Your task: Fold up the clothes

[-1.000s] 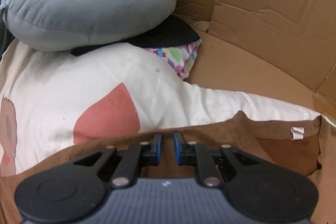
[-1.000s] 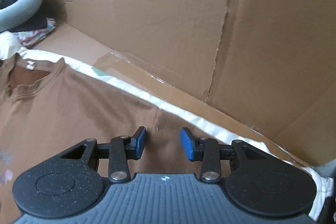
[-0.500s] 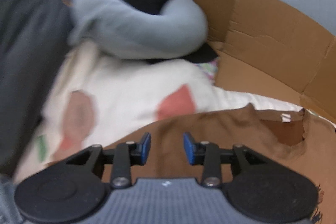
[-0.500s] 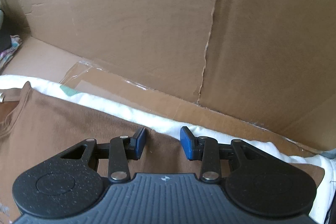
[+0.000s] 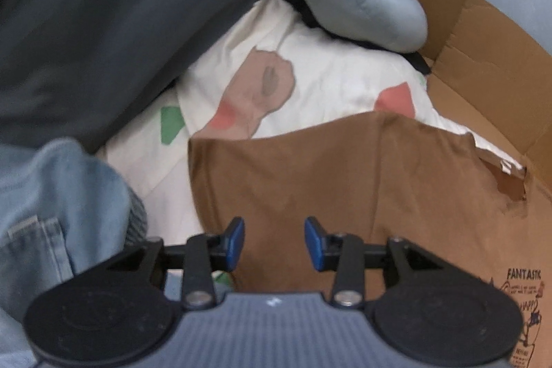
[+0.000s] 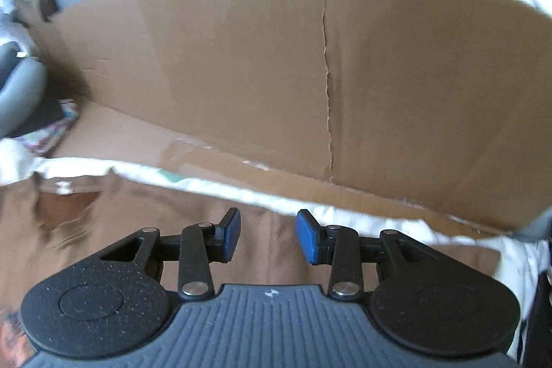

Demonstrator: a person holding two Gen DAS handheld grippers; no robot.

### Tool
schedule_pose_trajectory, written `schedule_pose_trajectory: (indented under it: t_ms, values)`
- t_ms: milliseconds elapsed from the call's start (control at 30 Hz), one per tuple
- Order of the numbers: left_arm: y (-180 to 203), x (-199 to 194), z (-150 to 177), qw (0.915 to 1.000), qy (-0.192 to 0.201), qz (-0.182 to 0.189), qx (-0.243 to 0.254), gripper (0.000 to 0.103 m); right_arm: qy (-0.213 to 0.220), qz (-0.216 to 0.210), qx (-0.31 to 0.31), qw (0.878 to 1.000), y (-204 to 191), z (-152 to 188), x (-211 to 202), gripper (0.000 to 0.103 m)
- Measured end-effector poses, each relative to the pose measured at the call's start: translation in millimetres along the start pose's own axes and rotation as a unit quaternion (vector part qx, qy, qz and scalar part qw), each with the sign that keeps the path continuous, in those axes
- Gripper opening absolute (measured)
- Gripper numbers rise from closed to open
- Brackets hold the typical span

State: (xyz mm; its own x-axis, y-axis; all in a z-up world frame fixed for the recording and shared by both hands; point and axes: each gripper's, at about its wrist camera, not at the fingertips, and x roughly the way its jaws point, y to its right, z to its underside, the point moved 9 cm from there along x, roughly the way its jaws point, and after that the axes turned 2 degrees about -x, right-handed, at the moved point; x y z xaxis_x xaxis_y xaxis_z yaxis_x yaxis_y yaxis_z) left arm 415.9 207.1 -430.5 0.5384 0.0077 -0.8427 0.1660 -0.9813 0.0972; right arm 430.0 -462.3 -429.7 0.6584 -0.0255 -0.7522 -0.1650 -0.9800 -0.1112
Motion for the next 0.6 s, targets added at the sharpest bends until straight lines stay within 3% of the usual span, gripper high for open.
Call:
schedule_pose_trajectory:
  t_ms: [133, 500, 600]
  values:
    - [-19.4, 4.3, 11.2, 0.998, -0.013, 0.008, -0.061, 0.06, 0.003, -0.021, -0.01, 1.0, -4.5, 24.0, -39.0, 0.043]
    - [-71.7, -20.2, 44.3, 0.9976, -0.03, -0.004, -0.062, 0.058, 0.005, -0.037, -0.024, 0.999, -9.3, 69.4, -99.2, 0.043]
    - [-74.1, -26.3, 53.4, 0.9988, -0.035, -0.021, -0.025, 0.052, 0.001, -0.043, -0.02, 0.999, -12.4, 77.0, -103.6, 0.043]
